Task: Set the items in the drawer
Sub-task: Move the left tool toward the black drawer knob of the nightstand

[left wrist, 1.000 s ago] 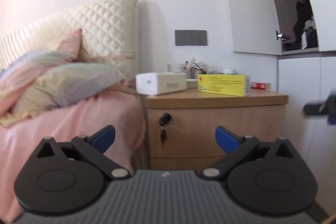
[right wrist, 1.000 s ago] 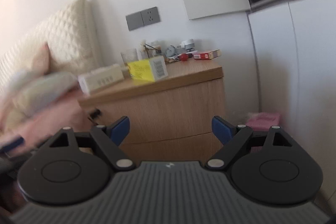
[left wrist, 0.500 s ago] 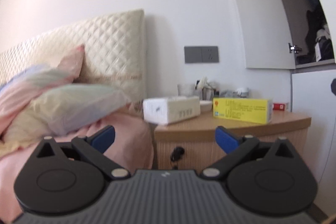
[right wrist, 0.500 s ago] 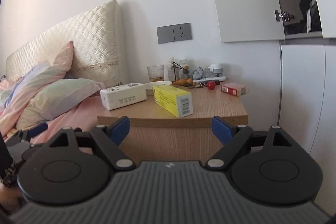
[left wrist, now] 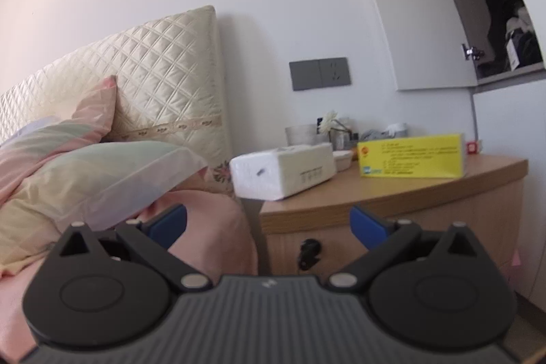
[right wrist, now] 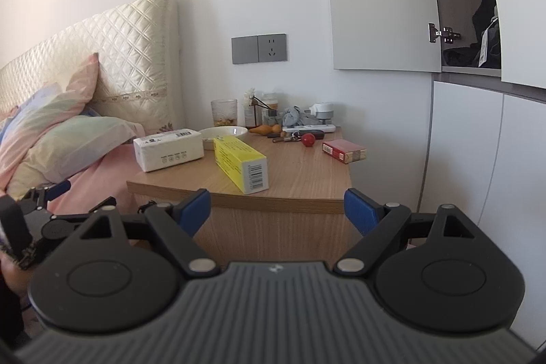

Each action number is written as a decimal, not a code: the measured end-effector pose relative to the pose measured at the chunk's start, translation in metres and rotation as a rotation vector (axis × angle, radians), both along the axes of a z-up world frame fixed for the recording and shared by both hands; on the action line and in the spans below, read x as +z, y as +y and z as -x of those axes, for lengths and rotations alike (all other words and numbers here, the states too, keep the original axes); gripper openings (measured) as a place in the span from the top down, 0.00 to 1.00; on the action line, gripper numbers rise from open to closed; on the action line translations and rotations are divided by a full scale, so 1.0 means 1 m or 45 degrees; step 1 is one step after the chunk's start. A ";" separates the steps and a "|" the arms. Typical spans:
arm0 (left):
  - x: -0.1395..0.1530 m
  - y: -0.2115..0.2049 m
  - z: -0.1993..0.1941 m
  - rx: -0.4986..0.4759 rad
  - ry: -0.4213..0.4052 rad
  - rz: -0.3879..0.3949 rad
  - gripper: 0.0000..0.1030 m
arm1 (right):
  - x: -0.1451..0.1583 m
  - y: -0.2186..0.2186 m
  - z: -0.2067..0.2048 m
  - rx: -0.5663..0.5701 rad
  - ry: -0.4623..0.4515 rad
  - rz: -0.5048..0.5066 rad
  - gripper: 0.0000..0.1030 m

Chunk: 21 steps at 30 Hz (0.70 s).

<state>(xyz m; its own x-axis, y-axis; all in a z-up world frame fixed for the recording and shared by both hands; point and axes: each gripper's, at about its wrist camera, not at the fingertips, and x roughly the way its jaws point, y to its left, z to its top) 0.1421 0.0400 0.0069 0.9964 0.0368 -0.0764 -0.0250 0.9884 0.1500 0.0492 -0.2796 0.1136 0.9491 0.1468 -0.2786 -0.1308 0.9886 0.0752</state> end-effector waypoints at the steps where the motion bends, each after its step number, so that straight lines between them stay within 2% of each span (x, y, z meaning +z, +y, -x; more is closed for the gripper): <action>1: -0.002 0.004 -0.005 0.009 0.014 0.008 0.00 | 0.002 -0.002 0.003 0.002 -0.001 0.008 0.15; 4: -0.008 0.012 -0.017 0.015 0.053 0.004 0.00 | 0.012 -0.008 0.013 0.008 0.005 0.031 0.15; 9: -0.015 0.027 -0.031 0.017 0.105 0.022 0.00 | 0.015 -0.017 0.026 0.028 0.005 -0.018 0.15; 13: -0.014 0.023 -0.026 0.003 0.086 0.038 0.00 | -0.007 -0.008 0.012 0.037 0.009 -0.019 0.15; 17: -0.017 0.022 -0.024 -0.007 0.118 0.044 0.00 | -0.038 0.005 -0.012 0.063 -0.017 -0.071 0.15; 21: -0.016 0.030 -0.019 -0.023 0.137 0.130 0.00 | -0.068 0.016 -0.040 0.060 -0.074 -0.148 0.15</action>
